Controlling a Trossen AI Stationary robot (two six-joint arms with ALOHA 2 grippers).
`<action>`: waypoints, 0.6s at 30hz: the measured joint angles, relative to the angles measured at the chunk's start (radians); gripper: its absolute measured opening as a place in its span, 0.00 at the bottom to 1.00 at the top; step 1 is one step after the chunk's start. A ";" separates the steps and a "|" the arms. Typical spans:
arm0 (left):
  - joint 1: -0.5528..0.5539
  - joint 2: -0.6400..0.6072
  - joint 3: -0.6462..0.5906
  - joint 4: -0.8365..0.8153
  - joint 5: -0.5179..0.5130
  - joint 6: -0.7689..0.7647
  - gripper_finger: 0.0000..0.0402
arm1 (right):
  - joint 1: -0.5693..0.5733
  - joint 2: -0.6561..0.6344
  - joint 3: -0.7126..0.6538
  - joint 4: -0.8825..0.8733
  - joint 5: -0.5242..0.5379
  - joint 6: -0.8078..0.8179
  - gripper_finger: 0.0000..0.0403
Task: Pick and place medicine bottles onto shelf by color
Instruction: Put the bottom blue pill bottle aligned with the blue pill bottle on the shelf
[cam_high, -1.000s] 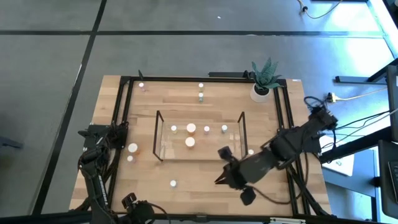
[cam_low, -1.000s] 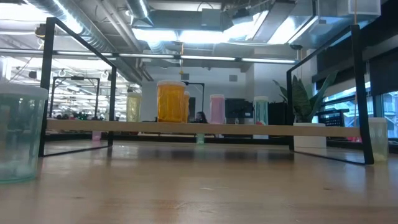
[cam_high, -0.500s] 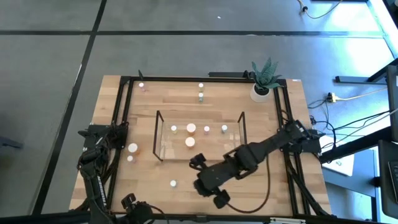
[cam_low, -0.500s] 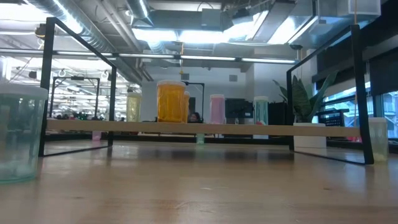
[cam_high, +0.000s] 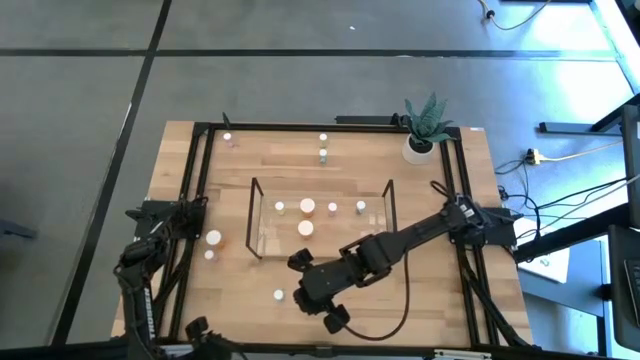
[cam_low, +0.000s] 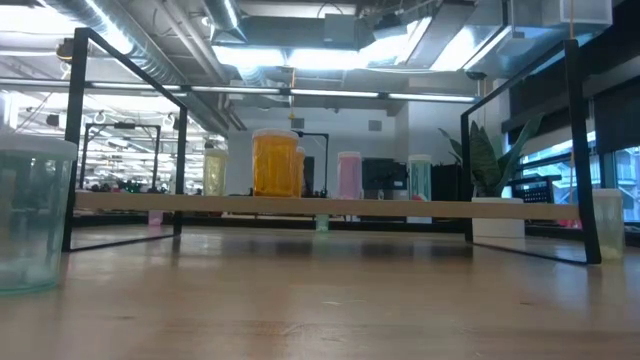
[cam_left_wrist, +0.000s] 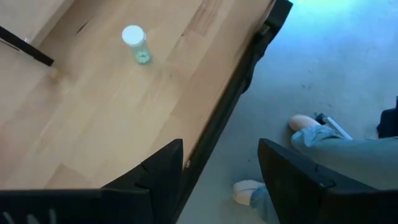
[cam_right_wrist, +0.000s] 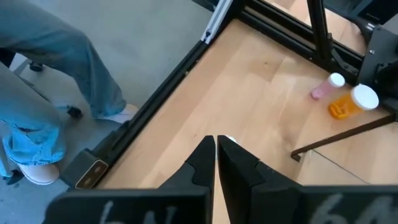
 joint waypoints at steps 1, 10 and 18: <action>-0.004 0.000 0.000 0.000 -0.001 0.000 0.50 | -0.001 0.004 0.000 0.006 0.000 0.000 0.05; -0.010 0.000 0.000 0.000 -0.005 -0.001 0.50 | -0.001 0.014 0.000 0.060 0.001 0.004 0.05; -0.010 0.000 0.000 0.000 -0.005 -0.007 0.50 | -0.003 0.013 -0.005 0.060 0.001 0.027 0.05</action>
